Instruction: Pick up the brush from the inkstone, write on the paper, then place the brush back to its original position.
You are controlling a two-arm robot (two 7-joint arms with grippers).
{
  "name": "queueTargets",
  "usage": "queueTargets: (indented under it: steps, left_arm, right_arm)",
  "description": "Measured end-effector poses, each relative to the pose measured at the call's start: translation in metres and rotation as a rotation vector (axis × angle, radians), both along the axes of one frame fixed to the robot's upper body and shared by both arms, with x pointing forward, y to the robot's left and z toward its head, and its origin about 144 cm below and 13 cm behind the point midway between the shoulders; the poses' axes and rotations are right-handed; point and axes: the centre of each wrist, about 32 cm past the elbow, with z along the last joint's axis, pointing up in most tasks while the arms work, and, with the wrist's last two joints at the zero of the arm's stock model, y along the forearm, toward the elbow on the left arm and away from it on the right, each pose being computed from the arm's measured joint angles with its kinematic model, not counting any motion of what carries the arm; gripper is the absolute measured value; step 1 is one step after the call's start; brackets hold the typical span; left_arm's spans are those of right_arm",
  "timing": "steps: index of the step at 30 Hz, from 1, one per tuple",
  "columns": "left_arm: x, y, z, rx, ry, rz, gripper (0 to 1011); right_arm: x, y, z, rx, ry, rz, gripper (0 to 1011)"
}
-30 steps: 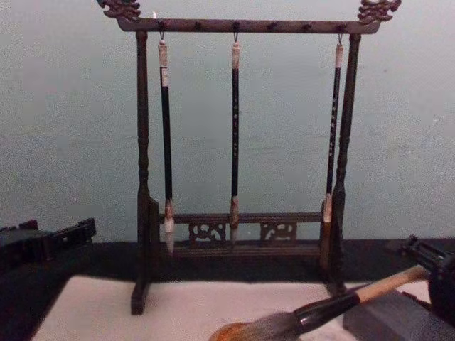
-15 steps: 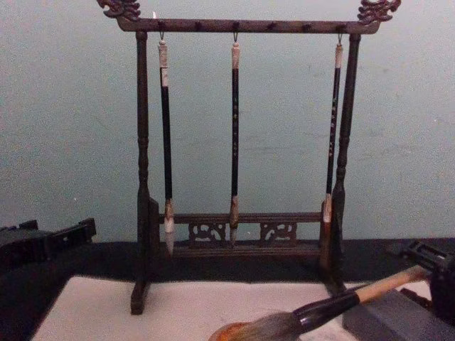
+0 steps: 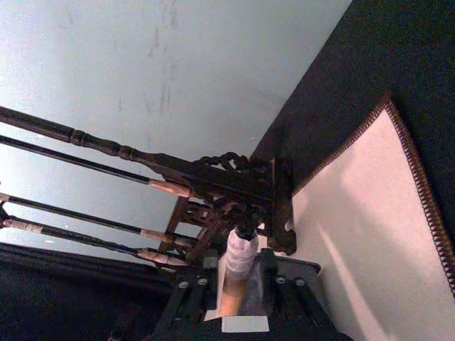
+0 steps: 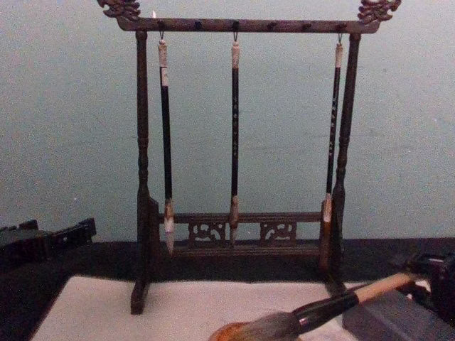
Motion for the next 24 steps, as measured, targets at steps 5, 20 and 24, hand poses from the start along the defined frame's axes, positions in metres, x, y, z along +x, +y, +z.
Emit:
queueTargets:
  steps: [5, 20, 24]
  left_arm:
    - [0.0000, 0.0000, 0.0000, 0.000, 0.000, 0.000, 1002]
    - [0.0000, 0.0000, 0.0000, 0.000, 0.000, 0.000, 1002]
    - [0.0000, 0.0000, 0.0000, 0.000, 0.000, 0.000, 1002]
  right_arm:
    - [-0.0001, -0.0001, -0.0001, 0.000, 0.000, 0.000, 258]
    - [-0.0002, -0.0001, -0.0002, 0.001, 0.000, 0.000, 177]
    - [-0.0002, -0.0002, -0.0002, 0.001, 0.000, 0.000, 177]
